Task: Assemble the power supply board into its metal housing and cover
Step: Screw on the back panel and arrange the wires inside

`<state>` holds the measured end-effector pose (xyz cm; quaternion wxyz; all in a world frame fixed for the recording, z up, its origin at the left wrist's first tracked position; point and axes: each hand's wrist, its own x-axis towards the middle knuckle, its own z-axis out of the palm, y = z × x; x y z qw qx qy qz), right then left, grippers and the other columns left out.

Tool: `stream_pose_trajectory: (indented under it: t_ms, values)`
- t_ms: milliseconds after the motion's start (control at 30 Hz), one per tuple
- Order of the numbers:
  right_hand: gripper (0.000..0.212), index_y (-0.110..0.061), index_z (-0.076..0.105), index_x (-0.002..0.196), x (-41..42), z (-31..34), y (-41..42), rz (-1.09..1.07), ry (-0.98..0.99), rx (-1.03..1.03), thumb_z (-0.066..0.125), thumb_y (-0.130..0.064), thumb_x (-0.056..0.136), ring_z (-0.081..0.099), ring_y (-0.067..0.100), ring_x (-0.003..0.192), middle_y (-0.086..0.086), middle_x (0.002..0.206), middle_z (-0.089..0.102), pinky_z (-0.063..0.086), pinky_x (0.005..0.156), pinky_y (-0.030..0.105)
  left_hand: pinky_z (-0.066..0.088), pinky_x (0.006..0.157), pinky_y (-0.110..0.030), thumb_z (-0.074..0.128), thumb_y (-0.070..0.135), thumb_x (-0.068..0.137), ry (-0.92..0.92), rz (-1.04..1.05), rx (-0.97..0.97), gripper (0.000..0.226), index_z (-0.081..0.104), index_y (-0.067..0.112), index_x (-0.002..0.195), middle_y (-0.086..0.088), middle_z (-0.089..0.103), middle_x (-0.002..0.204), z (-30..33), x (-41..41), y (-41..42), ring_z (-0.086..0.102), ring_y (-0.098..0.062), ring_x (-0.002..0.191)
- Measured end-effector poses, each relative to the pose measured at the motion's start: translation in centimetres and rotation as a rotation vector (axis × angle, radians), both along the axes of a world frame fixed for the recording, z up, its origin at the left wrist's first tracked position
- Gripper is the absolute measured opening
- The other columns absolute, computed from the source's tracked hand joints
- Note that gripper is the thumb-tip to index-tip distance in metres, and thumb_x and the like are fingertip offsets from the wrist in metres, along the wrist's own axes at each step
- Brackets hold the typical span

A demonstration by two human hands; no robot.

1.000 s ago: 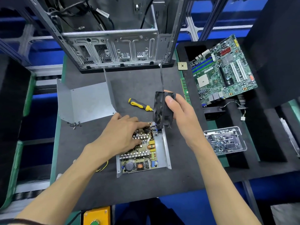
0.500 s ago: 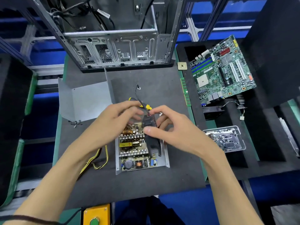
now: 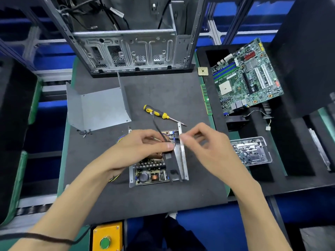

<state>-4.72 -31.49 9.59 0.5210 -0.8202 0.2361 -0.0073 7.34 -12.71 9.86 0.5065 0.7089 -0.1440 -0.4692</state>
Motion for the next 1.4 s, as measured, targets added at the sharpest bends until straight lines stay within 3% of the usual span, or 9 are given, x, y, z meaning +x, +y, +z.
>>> stream_pose_trajectory:
  t_ms: [167,333,467,700,833,967,1067,1233,1400]
  values:
    - [0.019,-0.029,0.068,0.095,-1.3,-1.0,-1.0,-0.075,0.131,0.05,0.064,-0.048,0.095,0.07,0.01,0.086,-0.015,0.089,0.071,0.061,0.08,0.045,0.056,0.082,-0.018,0.073,0.035,0.09,0.063,0.0,-0.005,0.023,0.077,0.019,0.105,0.0,0.079,0.101,-0.3,-1.1,-1.3,0.074,-0.012,0.096]
    - [0.061,-0.031,0.06,0.124,-2.0,-1.9,0.4,0.075,0.229,0.161,0.067,-0.07,0.077,0.071,0.004,0.085,-0.01,0.108,0.069,0.06,0.077,0.025,0.054,0.099,-0.042,0.076,0.024,0.089,-0.155,0.109,0.16,0.03,0.071,0.02,0.118,0.001,0.077,0.102,-1.3,-3.0,-2.5,0.072,-0.013,0.098]
    - [0.068,-0.042,0.048,0.137,-2.5,-2.9,0.7,0.16,0.236,0.123,0.083,-0.05,0.08,0.065,-0.004,0.09,-0.016,0.111,0.062,0.049,0.074,0.01,0.057,0.085,-0.031,0.078,0.028,0.086,-0.36,0.158,0.189,0.02,0.07,0.022,0.103,0.003,0.07,0.098,-1.9,-4.6,-3.3,0.072,-0.011,0.084]
    - [0.067,-0.037,0.045,0.141,-2.3,-4.0,1.0,0.14,0.303,0.112,0.081,-0.043,0.085,0.067,0.005,0.093,-0.009,0.112,0.063,0.053,0.076,0.019,0.042,0.068,-0.03,0.074,0.038,0.084,-0.709,-0.013,0.371,0.028,0.053,0.025,0.098,0.011,0.063,0.092,-1.5,-4.2,-4.0,0.062,-0.014,0.082]
    - [0.062,-0.037,0.049,0.136,-2.2,-4.5,0.6,0.137,0.3,0.122,0.081,-0.045,0.084,0.068,0.003,0.087,-0.009,0.107,0.065,0.053,0.076,0.023,0.047,0.065,-0.034,0.074,0.034,0.083,-0.634,-0.091,0.475,0.027,0.052,0.023,0.095,0.006,0.069,0.077,-1.5,-3.7,-3.6,0.065,-0.017,0.08]
    - [0.05,-0.039,0.051,0.134,-2.1,-5.0,0.1,0.138,0.304,0.115,0.071,-0.051,0.09,0.066,-0.002,0.08,-0.013,0.101,0.066,0.053,0.075,0.025,0.045,0.042,-0.028,0.07,0.022,0.092,-0.192,-0.044,0.393,0.021,0.051,0.013,0.094,-0.013,0.073,0.066,-1.7,-2.9,-3.7,0.06,-0.021,0.039]
    - [0.029,-0.037,0.06,0.127,-1.8,-5.4,-0.2,0.063,0.299,0.293,0.062,-0.045,0.099,0.072,0.013,0.09,-0.002,0.103,0.07,0.063,0.084,0.041,0.045,0.041,-0.028,0.07,0.01,0.093,-0.044,-0.006,0.3,0.018,0.053,0.005,0.094,-0.014,0.07,0.063,-1.6,-2.2,-3.3,0.064,-0.03,0.047]
    - [0.023,-0.034,0.062,0.125,-1.2,-5.1,0.0,0.037,0.321,0.35,0.055,-0.04,0.104,0.071,0.009,0.086,0.002,0.108,0.07,0.061,0.069,0.026,0.043,0.034,-0.023,0.068,0.002,0.092,0.037,0.025,0.222,0.011,0.058,-0.002,0.094,-0.013,0.071,0.07,-1.2,-2.0,-2.8,0.064,-0.022,0.047]
    - [0.03,-0.027,0.06,0.133,-0.8,-4.5,0.1,0.027,0.348,0.373,0.053,-0.035,0.106,0.069,0.013,0.102,0.003,0.115,0.069,0.062,0.071,0.029,0.037,0.037,-0.022,0.07,0.02,0.094,0.023,-0.035,0.278,0.022,0.062,0.005,0.082,-0.019,0.073,0.07,-1.2,-2.9,-3.1,0.056,-0.024,0.04]
